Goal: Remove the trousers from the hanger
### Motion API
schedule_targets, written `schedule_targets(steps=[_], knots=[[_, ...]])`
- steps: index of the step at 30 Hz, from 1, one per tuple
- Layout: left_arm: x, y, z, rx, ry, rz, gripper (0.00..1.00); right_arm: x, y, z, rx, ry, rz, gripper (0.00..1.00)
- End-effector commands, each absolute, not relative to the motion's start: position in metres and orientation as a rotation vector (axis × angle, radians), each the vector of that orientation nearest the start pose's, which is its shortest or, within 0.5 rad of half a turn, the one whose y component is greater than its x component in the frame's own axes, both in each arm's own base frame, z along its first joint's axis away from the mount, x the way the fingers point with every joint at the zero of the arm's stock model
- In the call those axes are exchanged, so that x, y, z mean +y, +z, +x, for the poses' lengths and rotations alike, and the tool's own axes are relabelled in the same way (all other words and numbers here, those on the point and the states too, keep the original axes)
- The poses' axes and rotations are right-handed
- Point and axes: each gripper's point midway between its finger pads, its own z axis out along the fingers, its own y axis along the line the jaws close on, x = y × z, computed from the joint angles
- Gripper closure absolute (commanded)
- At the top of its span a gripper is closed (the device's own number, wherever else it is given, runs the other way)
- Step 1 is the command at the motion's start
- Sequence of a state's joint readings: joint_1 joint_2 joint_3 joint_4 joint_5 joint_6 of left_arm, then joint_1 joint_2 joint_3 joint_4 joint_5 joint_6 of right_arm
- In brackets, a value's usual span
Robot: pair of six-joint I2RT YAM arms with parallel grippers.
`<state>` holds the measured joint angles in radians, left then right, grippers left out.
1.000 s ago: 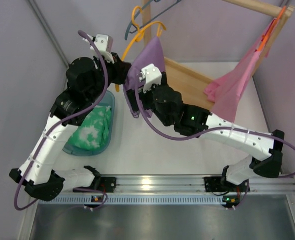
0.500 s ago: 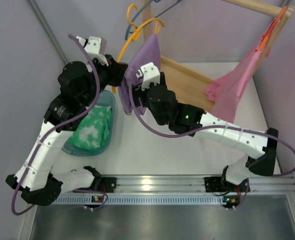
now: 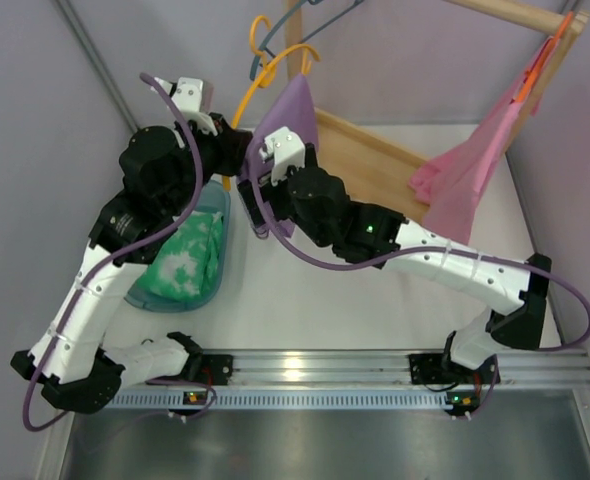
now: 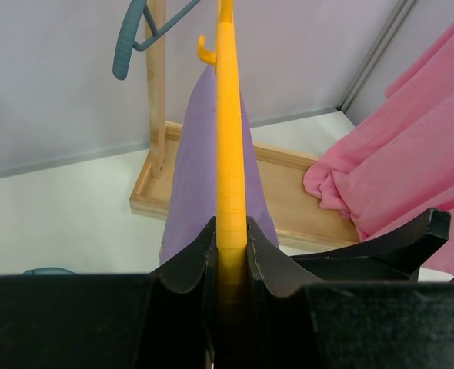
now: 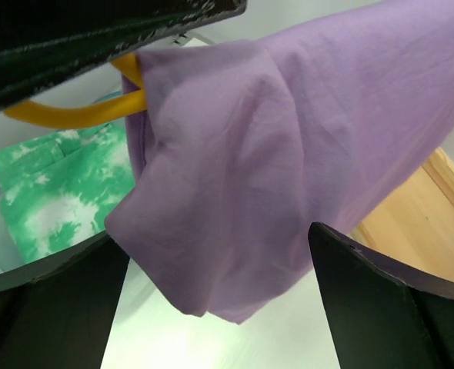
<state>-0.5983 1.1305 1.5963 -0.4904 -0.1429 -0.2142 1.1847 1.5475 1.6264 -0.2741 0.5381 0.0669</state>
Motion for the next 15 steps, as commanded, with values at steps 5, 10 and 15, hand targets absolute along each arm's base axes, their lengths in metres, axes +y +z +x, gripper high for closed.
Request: schedule_targets(steps=[5, 10, 15], knots=[[-0.167, 0.547, 0.278, 1.349, -0.576, 0.131, 1.0, 0.398, 0.389, 0.272, 1.69, 0.302, -0.509, 0.05], [-0.164, 0.553, 0.273, 1.334, -0.588, 0.121, 1.0, 0.405, 0.384, 0.276, 1.67, 0.293, -0.526, 0.07], [-0.164, 0.553, 0.274, 1.336, -0.587, 0.118, 1.0, 0.408, 0.37, 0.287, 1.682, 0.209, -0.527, 0.13]])
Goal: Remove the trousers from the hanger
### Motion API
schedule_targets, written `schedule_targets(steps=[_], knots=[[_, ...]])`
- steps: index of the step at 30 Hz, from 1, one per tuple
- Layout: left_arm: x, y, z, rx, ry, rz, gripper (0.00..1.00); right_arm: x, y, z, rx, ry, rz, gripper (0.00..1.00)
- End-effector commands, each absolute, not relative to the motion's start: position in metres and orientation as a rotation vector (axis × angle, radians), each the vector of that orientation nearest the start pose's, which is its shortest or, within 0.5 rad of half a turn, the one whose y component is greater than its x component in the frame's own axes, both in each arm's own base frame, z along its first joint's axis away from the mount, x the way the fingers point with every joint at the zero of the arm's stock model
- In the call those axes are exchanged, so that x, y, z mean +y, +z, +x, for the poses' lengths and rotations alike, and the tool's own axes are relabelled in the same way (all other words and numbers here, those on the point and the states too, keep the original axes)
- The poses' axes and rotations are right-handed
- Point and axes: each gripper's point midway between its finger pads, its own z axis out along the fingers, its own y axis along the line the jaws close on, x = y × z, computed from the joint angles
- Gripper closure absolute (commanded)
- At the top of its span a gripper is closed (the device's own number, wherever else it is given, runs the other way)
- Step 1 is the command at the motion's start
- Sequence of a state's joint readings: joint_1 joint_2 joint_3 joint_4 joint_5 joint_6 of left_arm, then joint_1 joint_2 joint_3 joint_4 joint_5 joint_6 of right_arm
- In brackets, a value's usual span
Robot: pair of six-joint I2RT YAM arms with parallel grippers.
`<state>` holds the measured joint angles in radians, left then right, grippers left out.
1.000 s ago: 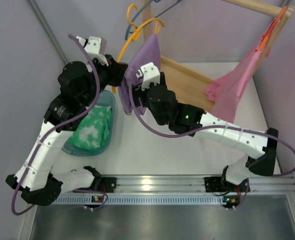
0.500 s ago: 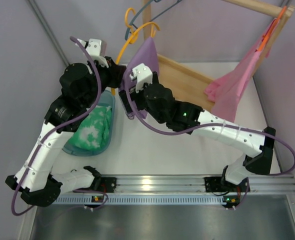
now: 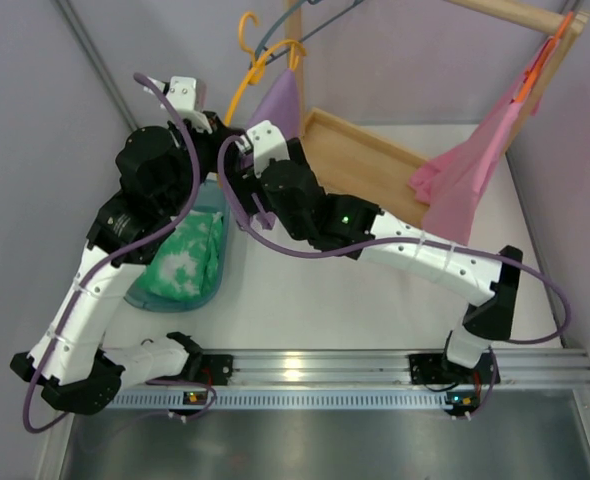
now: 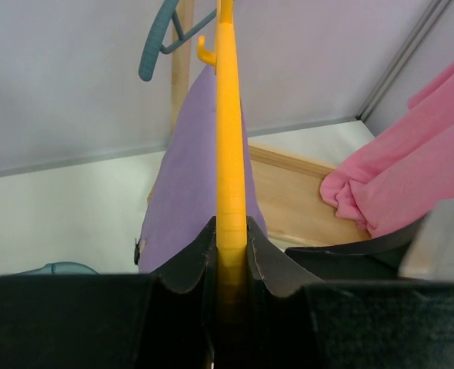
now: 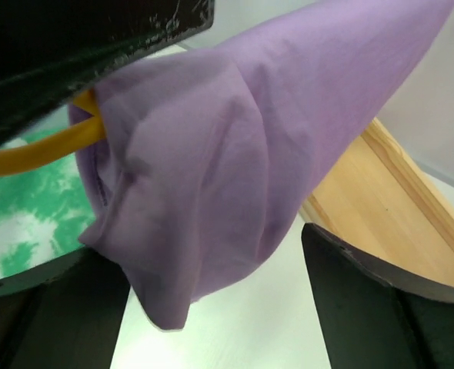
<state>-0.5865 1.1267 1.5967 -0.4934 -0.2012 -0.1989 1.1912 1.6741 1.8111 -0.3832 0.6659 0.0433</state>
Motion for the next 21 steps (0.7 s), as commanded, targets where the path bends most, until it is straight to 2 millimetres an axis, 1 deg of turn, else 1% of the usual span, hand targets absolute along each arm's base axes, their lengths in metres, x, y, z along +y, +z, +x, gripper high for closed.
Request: schedule_targets(steps=[1, 3, 4, 5, 6, 7, 8, 9, 10, 11, 12, 15, 16, 18, 19, 20, 21], knots=[[-0.162, 0.554, 0.274, 1.333, -0.581, 0.111, 1.0, 0.407, 0.366, 0.288, 1.689, 0.19, -0.527, 0.14], [-0.159, 0.556, 0.273, 1.329, -0.58, 0.093, 1.0, 0.397, 0.363, 0.291, 1.681, 0.132, -0.535, 0.2], [-0.156, 0.559, 0.272, 1.325, -0.584, 0.073, 1.0, 0.394, 0.353, 0.292, 1.69, 0.116, -0.542, 0.22], [-0.156, 0.56, 0.271, 1.323, -0.59, 0.064, 1.0, 0.389, 0.361, 0.291, 1.678, 0.14, -0.514, 0.27], [-0.154, 0.563, 0.27, 1.317, -0.596, 0.051, 1.0, 0.387, 0.362, 0.292, 1.675, 0.152, -0.501, 0.29], [-0.154, 0.564, 0.27, 1.317, -0.612, 0.039, 1.0, 0.385, 0.356, 0.29, 1.679, 0.159, -0.506, 0.3], [-0.155, 0.564, 0.271, 1.319, -0.617, 0.031, 1.0, 0.385, 0.37, 0.287, 1.645, 0.225, -0.479, 0.33], [-0.155, 0.566, 0.27, 1.317, -0.626, 0.026, 1.0, 0.386, 0.372, 0.285, 1.633, 0.249, -0.475, 0.33], [-0.157, 0.564, 0.273, 1.324, -0.633, 0.016, 1.0, 0.387, 0.364, 0.282, 1.643, 0.281, -0.464, 0.33], [-0.16, 0.564, 0.273, 1.326, -0.643, 0.023, 1.0, 0.385, 0.371, 0.28, 1.627, 0.312, -0.441, 0.33], [-0.161, 0.564, 0.274, 1.327, -0.646, 0.025, 1.0, 0.386, 0.372, 0.281, 1.615, 0.325, -0.428, 0.33], [-0.164, 0.565, 0.274, 1.33, -0.664, 0.029, 1.0, 0.382, 0.366, 0.283, 1.615, 0.29, -0.426, 0.36], [-0.163, 0.567, 0.272, 1.322, -0.669, 0.028, 1.0, 0.383, 0.359, 0.285, 1.622, 0.269, -0.433, 0.37], [-0.163, 0.568, 0.272, 1.322, -0.669, 0.031, 1.0, 0.382, 0.357, 0.289, 1.617, 0.227, -0.454, 0.43], [-0.162, 0.569, 0.27, 1.317, -0.666, 0.033, 1.0, 0.382, 0.357, 0.29, 1.615, 0.217, -0.457, 0.48], [-0.161, 0.569, 0.27, 1.317, -0.662, 0.032, 1.0, 0.382, 0.357, 0.291, 1.612, 0.202, -0.468, 0.61], [-0.161, 0.568, 0.271, 1.32, -0.656, 0.032, 1.0, 0.381, 0.36, 0.292, 1.608, 0.202, -0.461, 0.66]])
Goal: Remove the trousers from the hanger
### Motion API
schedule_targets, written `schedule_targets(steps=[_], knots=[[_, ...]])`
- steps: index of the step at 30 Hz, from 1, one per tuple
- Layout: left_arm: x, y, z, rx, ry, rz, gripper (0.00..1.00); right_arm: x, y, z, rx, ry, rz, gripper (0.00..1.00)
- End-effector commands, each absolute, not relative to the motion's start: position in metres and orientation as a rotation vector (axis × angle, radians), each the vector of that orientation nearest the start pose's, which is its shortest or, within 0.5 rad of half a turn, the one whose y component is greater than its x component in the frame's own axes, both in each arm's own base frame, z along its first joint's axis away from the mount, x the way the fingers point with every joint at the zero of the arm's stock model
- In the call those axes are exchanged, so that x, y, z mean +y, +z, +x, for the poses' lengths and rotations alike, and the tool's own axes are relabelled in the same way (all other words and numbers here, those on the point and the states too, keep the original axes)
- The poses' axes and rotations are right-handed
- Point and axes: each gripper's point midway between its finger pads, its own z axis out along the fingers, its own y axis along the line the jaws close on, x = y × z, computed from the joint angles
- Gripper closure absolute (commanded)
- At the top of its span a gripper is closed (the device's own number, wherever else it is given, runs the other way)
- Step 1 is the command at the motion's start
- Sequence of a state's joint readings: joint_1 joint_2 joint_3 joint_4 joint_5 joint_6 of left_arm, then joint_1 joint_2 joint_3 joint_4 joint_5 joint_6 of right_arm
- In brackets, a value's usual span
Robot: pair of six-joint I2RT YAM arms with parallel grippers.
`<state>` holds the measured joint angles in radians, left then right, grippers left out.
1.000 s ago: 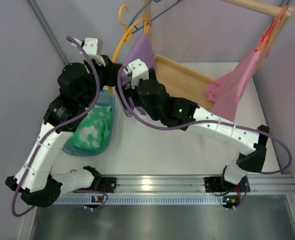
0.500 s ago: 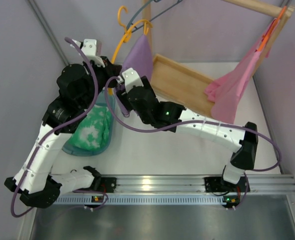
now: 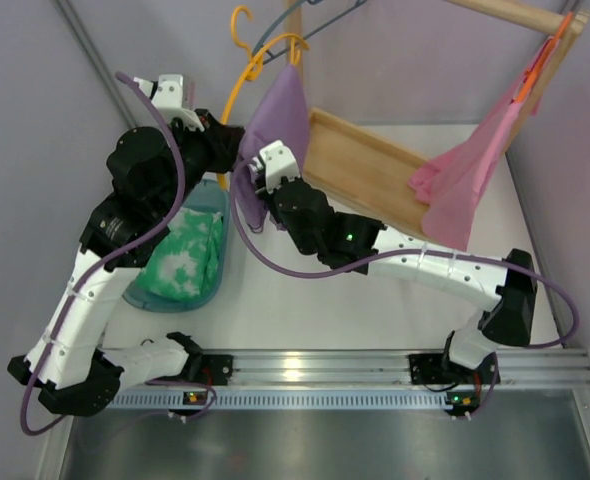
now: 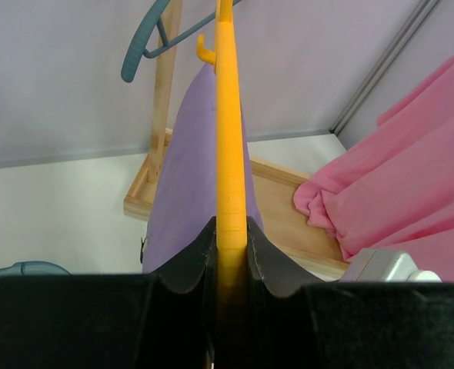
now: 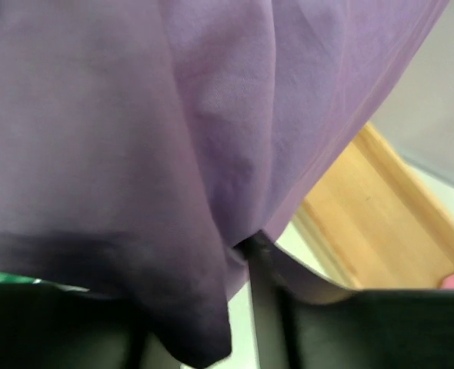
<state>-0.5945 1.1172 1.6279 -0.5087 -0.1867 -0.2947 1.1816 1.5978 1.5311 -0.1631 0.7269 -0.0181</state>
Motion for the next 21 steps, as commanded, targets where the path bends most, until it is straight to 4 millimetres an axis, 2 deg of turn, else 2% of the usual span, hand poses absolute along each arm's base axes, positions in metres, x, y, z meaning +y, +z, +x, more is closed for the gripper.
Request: schedule_targets(steps=[1, 2, 3, 4, 6, 10, 13, 21], knots=[[-0.159, 0.566, 0.273, 1.327, -0.637, 0.024, 1.0, 0.378, 0.365, 0.291, 1.602, 0.208, -0.452, 0.72], [-0.158, 0.561, 0.275, 1.34, -0.624, 0.024, 1.0, 0.375, 0.369, 0.29, 1.598, 0.206, -0.436, 0.88], [-0.159, 0.559, 0.276, 1.347, -0.618, 0.029, 1.0, 0.372, 0.372, 0.291, 1.596, 0.201, -0.422, 0.96], [-0.16, 0.557, 0.277, 1.35, -0.614, 0.034, 1.0, 0.365, 0.379, 0.29, 1.59, 0.203, -0.392, 1.0], [-0.161, 0.556, 0.278, 1.354, -0.611, 0.038, 1.0, 0.357, 0.387, 0.29, 1.58, 0.21, -0.366, 1.0], [-0.162, 0.546, 0.286, 1.377, -0.572, 0.046, 1.0, 0.339, 0.417, 0.283, 1.541, 0.252, -0.317, 1.0], [-0.162, 0.535, 0.293, 1.403, -0.537, 0.052, 1.0, 0.338, 0.433, 0.277, 1.514, 0.279, -0.361, 1.0], [-0.16, 0.52, 0.304, 1.437, -0.475, 0.042, 1.0, 0.318, 0.461, 0.274, 1.485, 0.278, -0.299, 1.0]])
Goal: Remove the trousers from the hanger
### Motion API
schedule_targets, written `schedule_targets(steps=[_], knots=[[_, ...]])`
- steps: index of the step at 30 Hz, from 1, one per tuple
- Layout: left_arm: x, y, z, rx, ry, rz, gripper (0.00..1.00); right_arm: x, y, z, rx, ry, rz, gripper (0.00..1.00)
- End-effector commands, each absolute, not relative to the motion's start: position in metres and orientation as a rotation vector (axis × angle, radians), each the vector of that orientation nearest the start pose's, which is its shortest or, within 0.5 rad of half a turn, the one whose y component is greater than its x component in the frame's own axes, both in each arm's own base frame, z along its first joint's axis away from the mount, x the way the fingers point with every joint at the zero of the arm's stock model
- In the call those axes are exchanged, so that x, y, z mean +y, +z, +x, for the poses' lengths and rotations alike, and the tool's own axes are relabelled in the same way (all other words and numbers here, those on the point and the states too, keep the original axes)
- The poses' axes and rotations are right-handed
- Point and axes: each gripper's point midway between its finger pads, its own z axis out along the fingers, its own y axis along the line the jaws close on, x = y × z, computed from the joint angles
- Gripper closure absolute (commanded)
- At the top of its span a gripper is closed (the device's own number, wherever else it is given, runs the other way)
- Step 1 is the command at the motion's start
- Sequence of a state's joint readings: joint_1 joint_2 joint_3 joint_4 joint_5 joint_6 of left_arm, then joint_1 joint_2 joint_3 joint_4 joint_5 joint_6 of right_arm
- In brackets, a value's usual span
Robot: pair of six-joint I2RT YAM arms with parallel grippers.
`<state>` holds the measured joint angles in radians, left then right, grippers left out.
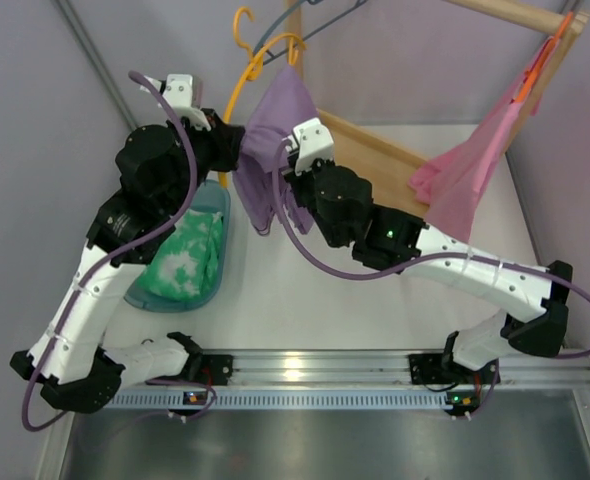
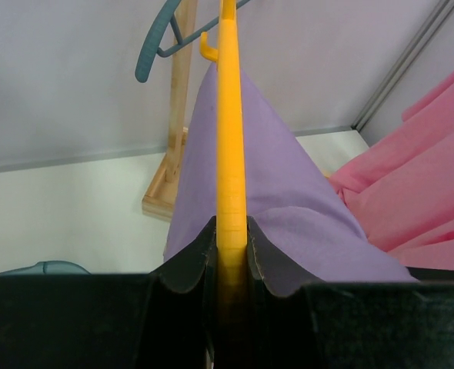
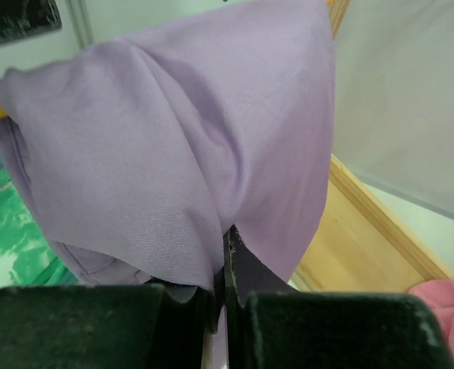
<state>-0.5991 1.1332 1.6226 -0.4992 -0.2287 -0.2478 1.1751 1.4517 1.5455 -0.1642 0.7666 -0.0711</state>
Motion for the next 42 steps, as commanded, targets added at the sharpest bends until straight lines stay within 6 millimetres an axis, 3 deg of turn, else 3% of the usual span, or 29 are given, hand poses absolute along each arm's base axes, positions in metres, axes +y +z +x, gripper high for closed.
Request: schedule_targets(steps=[1, 18, 32, 36, 42], knots=[[-0.159, 0.517, 0.305, 1.448, -0.466, 0.043, 1.0, 0.315, 0.467, 0.273, 1.474, 0.282, -0.295, 1.0], [-0.168, 0.463, 0.32, 1.568, -0.467, -0.004, 1.0, 0.284, 0.548, 0.273, 1.322, 0.209, -0.213, 1.0], [-0.184, 0.397, 0.321, 1.736, -0.521, -0.026, 1.0, 0.293, 0.604, 0.273, 1.164, 0.247, -0.187, 1.0], [-0.178, 0.386, 0.319, 1.764, -0.499, -0.048, 1.0, 0.296, 0.613, 0.274, 1.135, 0.223, -0.191, 1.0], [-0.168, 0.367, 0.319, 1.822, -0.442, -0.109, 1.0, 0.276, 0.638, 0.271, 1.063, 0.204, -0.105, 1.0]])
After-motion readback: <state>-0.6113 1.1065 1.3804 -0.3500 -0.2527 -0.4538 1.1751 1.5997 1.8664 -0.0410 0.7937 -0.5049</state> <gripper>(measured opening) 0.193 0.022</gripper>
